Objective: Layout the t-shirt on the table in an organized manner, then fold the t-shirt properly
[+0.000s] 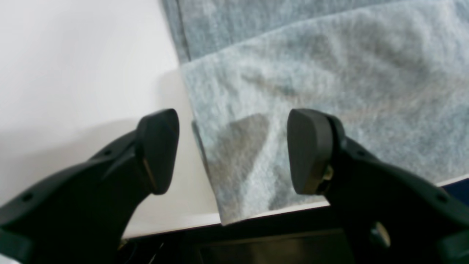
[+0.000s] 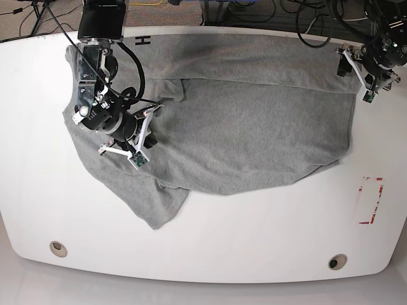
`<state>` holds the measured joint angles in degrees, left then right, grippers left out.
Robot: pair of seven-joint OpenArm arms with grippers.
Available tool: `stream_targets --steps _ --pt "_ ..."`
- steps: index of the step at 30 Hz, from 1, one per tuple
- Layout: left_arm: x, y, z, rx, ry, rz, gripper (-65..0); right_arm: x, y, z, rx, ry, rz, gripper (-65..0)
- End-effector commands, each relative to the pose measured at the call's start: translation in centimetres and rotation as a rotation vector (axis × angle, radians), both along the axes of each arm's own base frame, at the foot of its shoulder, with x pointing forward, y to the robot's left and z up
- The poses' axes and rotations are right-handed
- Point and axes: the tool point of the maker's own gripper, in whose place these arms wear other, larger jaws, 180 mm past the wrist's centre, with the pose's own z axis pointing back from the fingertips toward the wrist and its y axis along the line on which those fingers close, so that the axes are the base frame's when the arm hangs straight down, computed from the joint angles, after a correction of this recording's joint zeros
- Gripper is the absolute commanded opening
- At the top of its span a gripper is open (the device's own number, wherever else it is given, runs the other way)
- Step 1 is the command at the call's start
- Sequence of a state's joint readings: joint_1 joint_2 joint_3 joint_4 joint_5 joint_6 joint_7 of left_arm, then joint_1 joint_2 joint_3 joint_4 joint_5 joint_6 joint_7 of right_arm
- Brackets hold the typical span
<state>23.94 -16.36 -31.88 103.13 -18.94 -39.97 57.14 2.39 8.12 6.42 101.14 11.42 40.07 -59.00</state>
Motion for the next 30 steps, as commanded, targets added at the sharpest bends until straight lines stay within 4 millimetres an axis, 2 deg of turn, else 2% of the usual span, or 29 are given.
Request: stream_targets --steps 1,11,13,15,22,24,26,30 --pt "0.7 0.2 0.8 0.005 -0.035 -0.008 -21.1 1.2 0.6 2.0 0.033 -0.066 0.003 -60.6" --pt "0.6 0.2 0.8 0.004 -0.034 -0.008 -21.1 1.8 1.4 2.7 0.069 -0.083 0.011 -59.8" --pt "0.7 0.2 0.8 0.005 -0.034 -0.009 -21.1 1.5 1.5 2.7 0.066 -0.080 0.014 -56.0" --pt "0.7 0.2 0.8 0.005 -0.034 -0.009 -21.1 0.8 1.5 2.2 0.063 -0.064 0.017 -49.1" --pt "0.7 0.2 0.8 0.005 -0.034 -0.009 -21.1 -2.8 1.8 1.8 0.038 -0.041 0.033 -16.3" --pt "0.7 0.2 0.8 0.005 -0.034 -0.009 -21.1 -3.7 1.9 1.6 0.036 -0.033 0.036 -10.8" --pt "0.7 0.2 0.8 0.005 -0.035 -0.009 -21.1 -4.4 1.8 1.3 0.032 -0.024 0.038 -8.9" --pt "0.7 0.2 0.8 0.005 -0.035 -0.009 -21.1 -5.7 1.5 0.7 0.025 0.001 0.032 -13.6"
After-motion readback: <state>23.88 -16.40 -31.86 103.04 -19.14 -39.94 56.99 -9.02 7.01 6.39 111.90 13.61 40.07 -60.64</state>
